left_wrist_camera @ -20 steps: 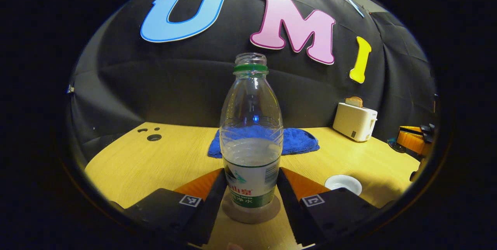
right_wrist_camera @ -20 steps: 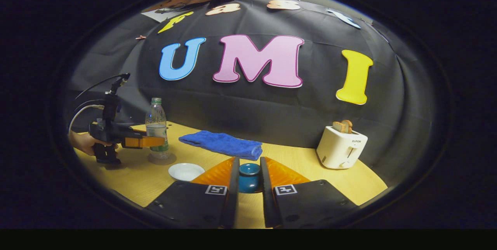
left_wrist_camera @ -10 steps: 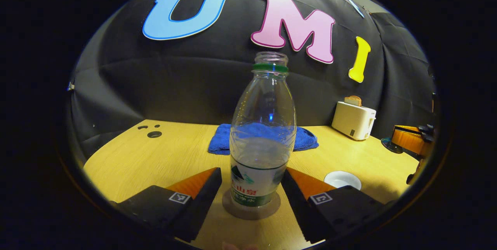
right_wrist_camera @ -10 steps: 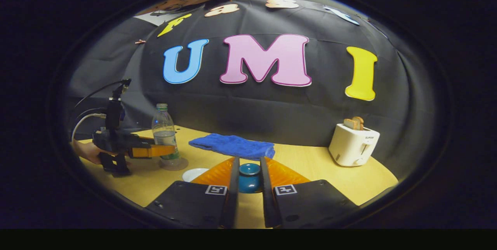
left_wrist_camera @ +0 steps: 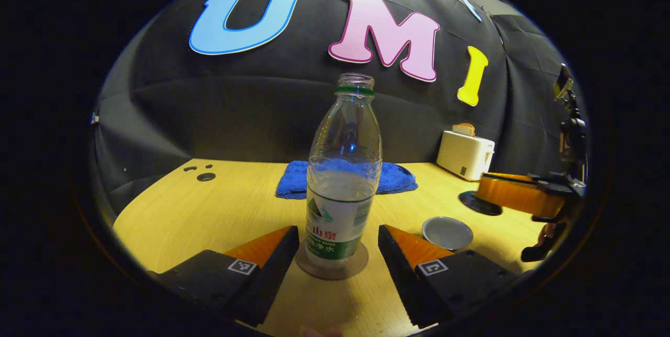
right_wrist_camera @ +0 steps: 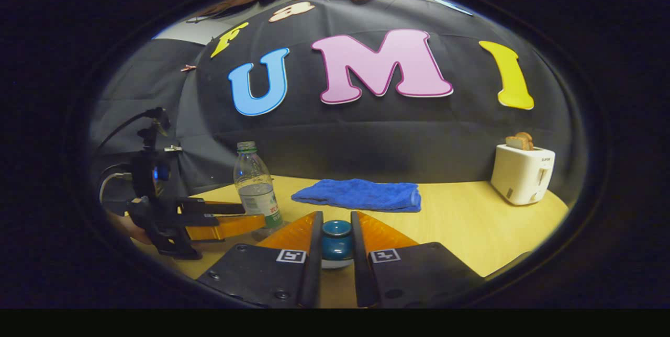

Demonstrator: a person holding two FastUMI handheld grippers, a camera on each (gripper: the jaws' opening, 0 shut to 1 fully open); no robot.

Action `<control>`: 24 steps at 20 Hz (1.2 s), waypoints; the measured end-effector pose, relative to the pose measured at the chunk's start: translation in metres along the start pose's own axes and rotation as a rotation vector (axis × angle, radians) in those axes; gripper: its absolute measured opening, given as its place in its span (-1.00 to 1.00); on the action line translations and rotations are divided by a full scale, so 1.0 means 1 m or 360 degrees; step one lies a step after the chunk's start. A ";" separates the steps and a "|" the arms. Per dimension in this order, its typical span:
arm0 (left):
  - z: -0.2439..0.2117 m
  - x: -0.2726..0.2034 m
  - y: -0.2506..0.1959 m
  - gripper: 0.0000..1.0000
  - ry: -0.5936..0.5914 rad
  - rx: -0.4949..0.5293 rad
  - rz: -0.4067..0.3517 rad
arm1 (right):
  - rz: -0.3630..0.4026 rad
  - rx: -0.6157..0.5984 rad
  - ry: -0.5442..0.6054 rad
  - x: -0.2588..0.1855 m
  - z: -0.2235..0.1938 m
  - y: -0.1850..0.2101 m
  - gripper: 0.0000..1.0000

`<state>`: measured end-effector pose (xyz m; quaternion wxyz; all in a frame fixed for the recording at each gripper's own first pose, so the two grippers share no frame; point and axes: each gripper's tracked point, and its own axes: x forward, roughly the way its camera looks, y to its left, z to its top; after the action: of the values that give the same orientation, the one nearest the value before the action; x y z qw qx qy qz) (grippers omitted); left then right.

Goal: Open the teacup lid with one hand, grasp the water bottle and pour water into the teacup with the other hand; after pouring, place the water bottle on the coaster and then close the teacup lid.

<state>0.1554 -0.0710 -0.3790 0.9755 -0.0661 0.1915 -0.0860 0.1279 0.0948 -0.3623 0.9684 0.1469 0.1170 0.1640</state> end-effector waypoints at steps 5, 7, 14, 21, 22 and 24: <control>0.002 -0.027 -0.004 0.92 -0.0011 -0.0022 0.0018 | -0.0022 -0.0017 0.0097 0.014 -0.026 -0.001 -0.50; 0.007 -0.038 -0.001 0.91 -0.0031 -0.0015 0.0043 | -0.0034 -0.0028 0.0125 0.017 -0.032 -0.004 -0.31; 0.025 -0.054 0.008 0.90 -0.0103 0.0049 0.0068 | -0.0007 -0.0072 0.0181 0.023 -0.046 0.001 -0.50; 0.028 -0.062 0.010 0.90 -0.0110 0.0032 0.0098 | -0.0041 -0.0102 0.0233 0.021 -0.050 -0.002 -0.23; 0.029 -0.065 0.010 0.90 -0.0109 0.0032 0.0106 | -0.0043 -0.0104 0.0225 0.018 -0.047 -0.002 0.00; 0.032 -0.072 0.012 0.90 -0.0107 0.0027 0.0131 | -0.0044 -0.0114 0.0161 0.012 -0.030 0.000 0.39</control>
<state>0.1037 -0.0422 -0.3258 0.9846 -0.0526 0.1603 -0.0453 0.1310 0.1063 -0.3919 0.9681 0.1021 0.1618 0.1620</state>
